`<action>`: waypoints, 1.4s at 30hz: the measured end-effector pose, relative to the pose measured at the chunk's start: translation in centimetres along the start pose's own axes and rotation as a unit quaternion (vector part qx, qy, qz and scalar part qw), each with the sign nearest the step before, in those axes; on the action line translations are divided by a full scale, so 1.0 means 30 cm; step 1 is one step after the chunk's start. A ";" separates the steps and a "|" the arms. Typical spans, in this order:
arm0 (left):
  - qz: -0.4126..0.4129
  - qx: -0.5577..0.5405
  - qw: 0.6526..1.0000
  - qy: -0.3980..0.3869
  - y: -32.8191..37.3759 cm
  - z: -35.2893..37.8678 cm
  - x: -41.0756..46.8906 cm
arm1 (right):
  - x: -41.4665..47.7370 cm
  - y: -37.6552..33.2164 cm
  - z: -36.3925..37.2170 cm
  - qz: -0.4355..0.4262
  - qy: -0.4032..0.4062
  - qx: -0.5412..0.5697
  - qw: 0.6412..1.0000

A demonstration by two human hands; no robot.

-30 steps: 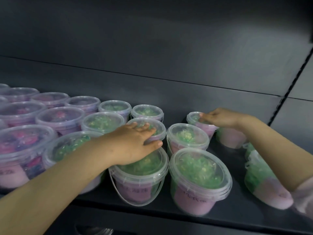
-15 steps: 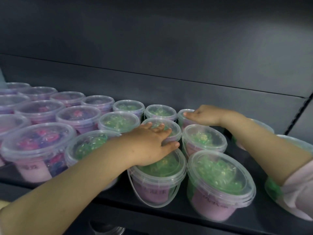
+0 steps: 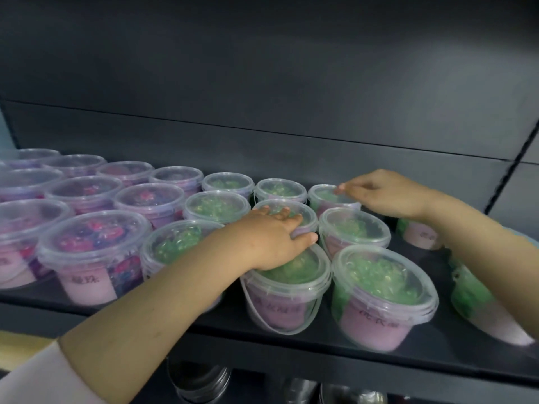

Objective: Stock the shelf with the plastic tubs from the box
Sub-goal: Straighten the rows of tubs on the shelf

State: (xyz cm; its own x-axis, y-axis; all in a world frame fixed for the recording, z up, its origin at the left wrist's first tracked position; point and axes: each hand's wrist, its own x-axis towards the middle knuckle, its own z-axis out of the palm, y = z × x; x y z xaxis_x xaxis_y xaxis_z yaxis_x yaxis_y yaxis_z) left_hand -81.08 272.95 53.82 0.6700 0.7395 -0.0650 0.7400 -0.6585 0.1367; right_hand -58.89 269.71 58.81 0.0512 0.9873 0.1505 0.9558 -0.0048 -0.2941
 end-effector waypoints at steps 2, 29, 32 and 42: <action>0.006 0.005 1.000 0.001 -0.004 0.004 0.004 | -0.068 -0.006 -0.011 -0.004 -0.035 -0.004 0.999; 0.005 0.023 1.000 -0.018 0.002 -0.005 -0.011 | -0.476 -0.072 0.024 -0.061 -0.035 0.031 0.997; 0.006 0.024 1.000 -0.018 -0.001 -0.004 -0.010 | -0.518 -0.046 0.052 -0.076 -0.065 0.013 0.995; 0.009 0.024 1.000 -0.015 -0.005 0.000 -0.003 | -0.465 -0.028 0.074 -0.037 -0.067 0.062 0.995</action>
State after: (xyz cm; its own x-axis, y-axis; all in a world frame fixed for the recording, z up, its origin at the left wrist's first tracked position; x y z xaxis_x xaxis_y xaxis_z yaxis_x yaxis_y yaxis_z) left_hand -81.25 272.98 53.82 0.6847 0.7230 -0.0919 0.7288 -0.6785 0.0916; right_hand -61.03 256.30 54.87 -0.0651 0.9966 0.0509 0.9119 0.0802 -0.4026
